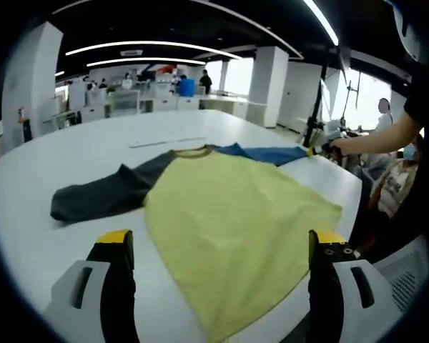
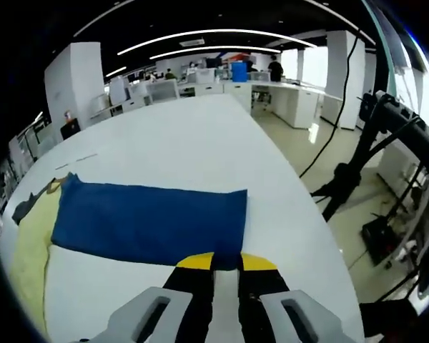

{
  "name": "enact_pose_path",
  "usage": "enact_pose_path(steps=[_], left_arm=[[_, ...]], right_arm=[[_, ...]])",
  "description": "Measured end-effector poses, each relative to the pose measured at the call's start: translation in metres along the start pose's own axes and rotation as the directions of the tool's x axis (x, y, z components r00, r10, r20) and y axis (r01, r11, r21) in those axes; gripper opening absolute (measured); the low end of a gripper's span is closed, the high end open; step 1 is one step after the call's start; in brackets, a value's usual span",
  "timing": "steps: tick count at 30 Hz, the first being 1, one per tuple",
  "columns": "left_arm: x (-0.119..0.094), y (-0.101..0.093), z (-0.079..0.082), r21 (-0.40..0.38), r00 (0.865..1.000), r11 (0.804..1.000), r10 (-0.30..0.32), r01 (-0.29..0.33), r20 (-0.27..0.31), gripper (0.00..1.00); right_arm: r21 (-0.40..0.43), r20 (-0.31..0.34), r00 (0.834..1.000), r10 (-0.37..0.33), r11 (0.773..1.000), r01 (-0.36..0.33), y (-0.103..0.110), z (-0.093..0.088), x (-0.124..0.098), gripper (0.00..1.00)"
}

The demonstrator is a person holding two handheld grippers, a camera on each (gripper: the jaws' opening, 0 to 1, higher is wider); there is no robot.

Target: Fold the garment on the visible template until the final outline fits inside the template.

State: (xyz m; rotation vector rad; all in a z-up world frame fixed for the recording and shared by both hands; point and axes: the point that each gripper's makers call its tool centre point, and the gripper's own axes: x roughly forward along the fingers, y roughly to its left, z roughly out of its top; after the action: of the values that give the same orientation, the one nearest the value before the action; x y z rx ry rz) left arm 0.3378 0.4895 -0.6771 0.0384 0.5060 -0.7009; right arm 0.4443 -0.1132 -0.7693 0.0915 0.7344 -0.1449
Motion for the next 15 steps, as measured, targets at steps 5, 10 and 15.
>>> enact_pose_path(steps=[5,10,15], left_arm=[[0.0,-0.003,-0.001,0.0,1.0,1.0,-0.004,0.004,-0.002,0.99],[-0.002,-0.003,0.0,0.001,1.0,1.0,-0.002,0.002,0.001,0.99],[-0.005,-0.002,-0.002,0.006,1.0,1.0,0.001,-0.001,-0.005,0.99]], right_arm=[[0.001,-0.015,1.0,-0.001,1.0,0.001,0.001,-0.005,-0.004,0.02],[0.013,-0.033,0.999,-0.006,1.0,0.006,0.003,-0.01,-0.01,0.01],[0.023,-0.052,0.999,-0.007,1.0,0.008,0.004,-0.015,-0.016,0.01]])
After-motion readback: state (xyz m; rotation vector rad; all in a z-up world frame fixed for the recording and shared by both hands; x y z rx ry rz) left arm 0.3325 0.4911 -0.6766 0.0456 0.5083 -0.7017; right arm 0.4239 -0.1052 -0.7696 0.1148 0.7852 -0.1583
